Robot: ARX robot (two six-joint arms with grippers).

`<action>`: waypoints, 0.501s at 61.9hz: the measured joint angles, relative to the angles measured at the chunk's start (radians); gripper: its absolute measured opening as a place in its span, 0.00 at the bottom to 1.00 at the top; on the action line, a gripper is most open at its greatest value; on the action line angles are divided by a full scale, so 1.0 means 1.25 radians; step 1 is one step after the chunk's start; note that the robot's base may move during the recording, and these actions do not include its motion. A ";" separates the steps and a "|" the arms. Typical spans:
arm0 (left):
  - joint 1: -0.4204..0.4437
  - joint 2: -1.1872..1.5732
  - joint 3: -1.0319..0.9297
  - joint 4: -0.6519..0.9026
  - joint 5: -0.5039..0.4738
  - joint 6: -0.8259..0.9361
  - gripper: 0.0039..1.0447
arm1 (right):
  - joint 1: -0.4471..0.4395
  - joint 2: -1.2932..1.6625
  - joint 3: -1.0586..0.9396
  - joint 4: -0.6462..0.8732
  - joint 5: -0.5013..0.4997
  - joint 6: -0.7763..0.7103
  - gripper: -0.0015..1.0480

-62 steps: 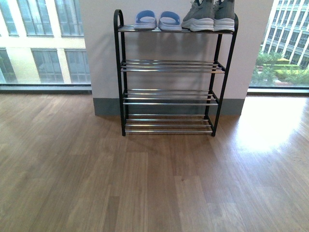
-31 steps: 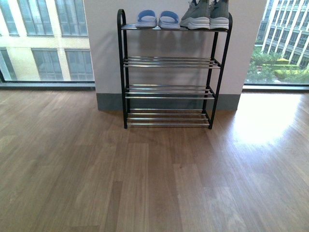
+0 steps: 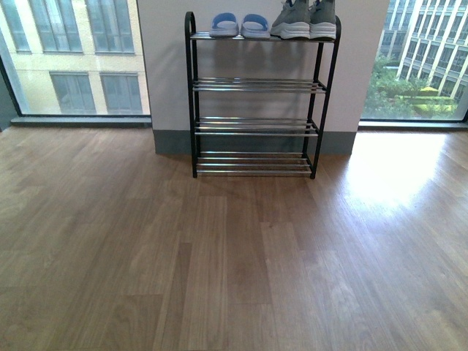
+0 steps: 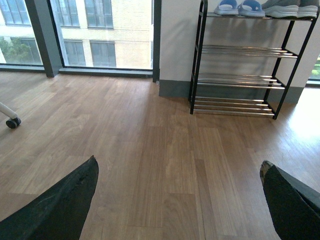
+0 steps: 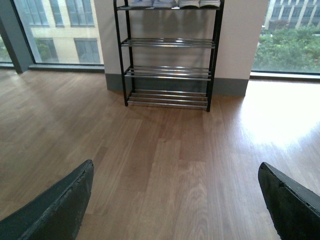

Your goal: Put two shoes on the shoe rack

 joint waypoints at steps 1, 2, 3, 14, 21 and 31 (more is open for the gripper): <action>0.000 0.000 0.000 0.000 0.000 0.000 0.91 | 0.000 0.000 0.000 0.000 0.000 0.000 0.91; 0.000 0.000 0.000 0.000 0.000 0.000 0.91 | 0.000 0.000 0.000 0.000 0.000 0.000 0.91; 0.000 0.000 0.000 0.000 0.000 0.000 0.91 | 0.000 0.000 0.000 0.000 0.000 0.000 0.91; 0.000 0.000 0.000 0.000 0.000 0.000 0.91 | 0.000 0.000 0.000 0.000 0.000 0.000 0.91; 0.000 0.000 0.000 0.000 0.000 0.000 0.91 | 0.000 0.000 0.000 0.000 0.000 0.000 0.91; 0.000 0.000 0.000 0.000 0.000 0.000 0.91 | 0.000 0.000 0.000 0.000 0.000 0.000 0.91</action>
